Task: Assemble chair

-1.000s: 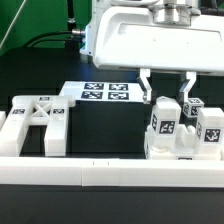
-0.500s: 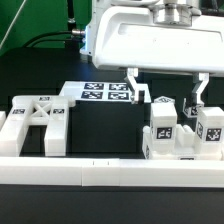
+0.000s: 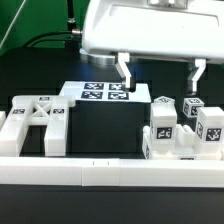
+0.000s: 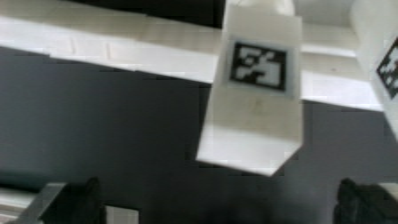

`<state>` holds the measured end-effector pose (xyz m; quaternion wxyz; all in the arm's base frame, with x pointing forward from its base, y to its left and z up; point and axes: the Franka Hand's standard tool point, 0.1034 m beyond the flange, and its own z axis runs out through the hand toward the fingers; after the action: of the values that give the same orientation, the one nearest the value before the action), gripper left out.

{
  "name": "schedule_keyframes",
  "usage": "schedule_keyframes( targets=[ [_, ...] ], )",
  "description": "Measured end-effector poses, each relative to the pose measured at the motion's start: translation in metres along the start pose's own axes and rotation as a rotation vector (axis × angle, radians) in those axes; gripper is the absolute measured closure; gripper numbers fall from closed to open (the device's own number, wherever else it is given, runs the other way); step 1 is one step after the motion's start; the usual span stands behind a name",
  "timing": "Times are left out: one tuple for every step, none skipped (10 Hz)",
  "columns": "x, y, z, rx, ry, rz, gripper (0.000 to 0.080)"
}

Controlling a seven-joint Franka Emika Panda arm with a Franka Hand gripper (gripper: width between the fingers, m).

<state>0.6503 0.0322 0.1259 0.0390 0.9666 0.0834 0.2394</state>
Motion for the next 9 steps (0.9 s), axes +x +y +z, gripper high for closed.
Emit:
schedule_keyframes(
  targets=[
    [0.003, 0.009, 0.0, -0.004, -0.003, -0.002, 0.0151],
    [0.001, 0.006, 0.001, -0.002, -0.006, -0.004, 0.0151],
    [0.0, 0.004, 0.002, 0.001, -0.014, -0.006, 0.0151],
    [0.0, 0.005, 0.002, 0.001, -0.017, -0.006, 0.0151],
    [-0.004, 0.0, 0.004, 0.021, -0.096, -0.002, 0.0151],
    [-0.003, -0.005, 0.004, 0.036, -0.159, 0.012, 0.0151],
    [-0.001, -0.012, 0.005, 0.053, -0.249, 0.018, 0.0151],
    [0.005, -0.019, 0.01, 0.054, -0.295, -0.008, 0.0151],
    [0.008, -0.027, 0.013, 0.04, -0.319, -0.038, 0.0151]
  ],
)
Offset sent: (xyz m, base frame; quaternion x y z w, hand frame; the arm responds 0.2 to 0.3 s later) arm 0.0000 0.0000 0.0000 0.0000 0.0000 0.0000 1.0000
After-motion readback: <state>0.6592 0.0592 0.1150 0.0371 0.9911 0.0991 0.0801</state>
